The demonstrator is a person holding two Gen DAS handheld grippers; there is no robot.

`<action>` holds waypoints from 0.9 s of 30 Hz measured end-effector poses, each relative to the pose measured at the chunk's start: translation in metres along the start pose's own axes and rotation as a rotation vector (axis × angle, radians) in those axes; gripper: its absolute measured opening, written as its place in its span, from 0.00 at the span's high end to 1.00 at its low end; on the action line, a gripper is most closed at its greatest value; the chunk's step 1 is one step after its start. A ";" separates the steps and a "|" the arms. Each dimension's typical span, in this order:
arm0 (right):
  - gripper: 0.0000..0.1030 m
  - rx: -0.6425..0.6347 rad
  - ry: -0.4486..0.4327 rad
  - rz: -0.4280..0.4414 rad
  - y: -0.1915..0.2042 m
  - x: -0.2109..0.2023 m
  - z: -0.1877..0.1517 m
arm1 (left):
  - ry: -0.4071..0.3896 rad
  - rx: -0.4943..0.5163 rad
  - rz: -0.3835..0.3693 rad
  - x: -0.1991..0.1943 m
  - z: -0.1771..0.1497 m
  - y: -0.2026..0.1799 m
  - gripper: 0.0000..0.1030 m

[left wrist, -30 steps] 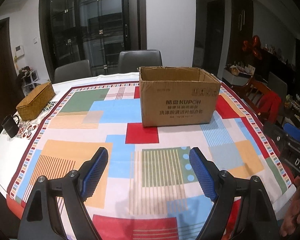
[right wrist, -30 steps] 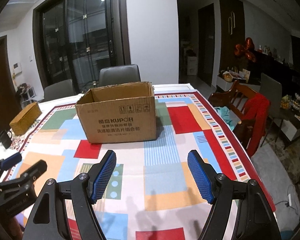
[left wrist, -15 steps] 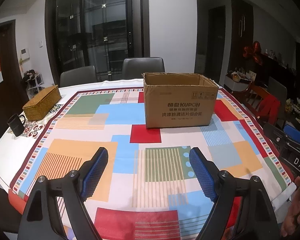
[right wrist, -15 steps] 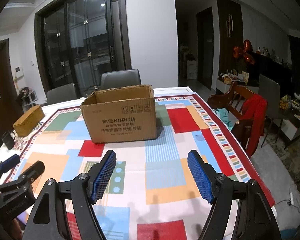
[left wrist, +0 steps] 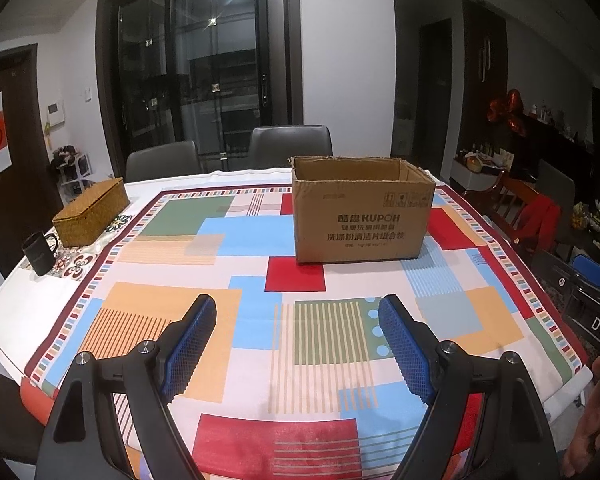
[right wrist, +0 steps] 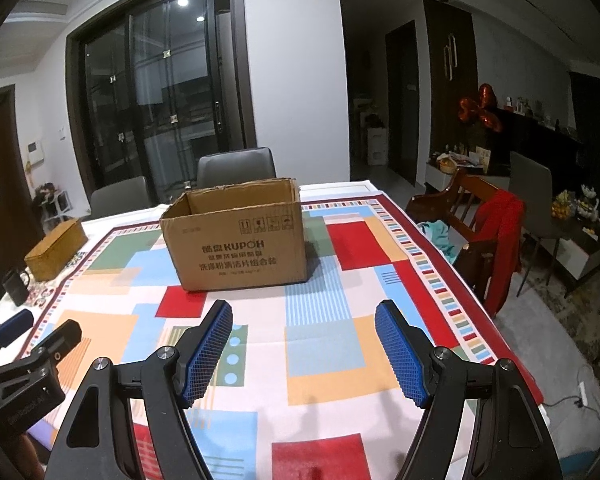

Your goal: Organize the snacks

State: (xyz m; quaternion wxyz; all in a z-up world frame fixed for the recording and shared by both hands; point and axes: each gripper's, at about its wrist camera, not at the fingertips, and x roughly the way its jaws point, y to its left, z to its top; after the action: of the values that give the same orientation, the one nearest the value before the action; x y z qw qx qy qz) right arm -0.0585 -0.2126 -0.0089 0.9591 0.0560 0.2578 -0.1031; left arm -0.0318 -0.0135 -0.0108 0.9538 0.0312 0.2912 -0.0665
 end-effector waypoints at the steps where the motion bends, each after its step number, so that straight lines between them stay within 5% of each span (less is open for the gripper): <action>1: 0.27 0.001 -0.002 -0.001 0.000 0.000 0.000 | -0.001 0.000 0.000 0.000 0.000 0.000 0.19; 27: 0.27 0.012 0.003 -0.003 -0.005 0.000 -0.001 | 0.004 0.004 -0.001 0.001 0.000 -0.002 0.19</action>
State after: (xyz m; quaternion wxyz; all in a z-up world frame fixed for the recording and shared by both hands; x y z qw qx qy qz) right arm -0.0607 -0.2175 -0.0103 0.9582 0.0616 0.2587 -0.1060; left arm -0.0312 -0.0156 -0.0111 0.9532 0.0329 0.2929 -0.0675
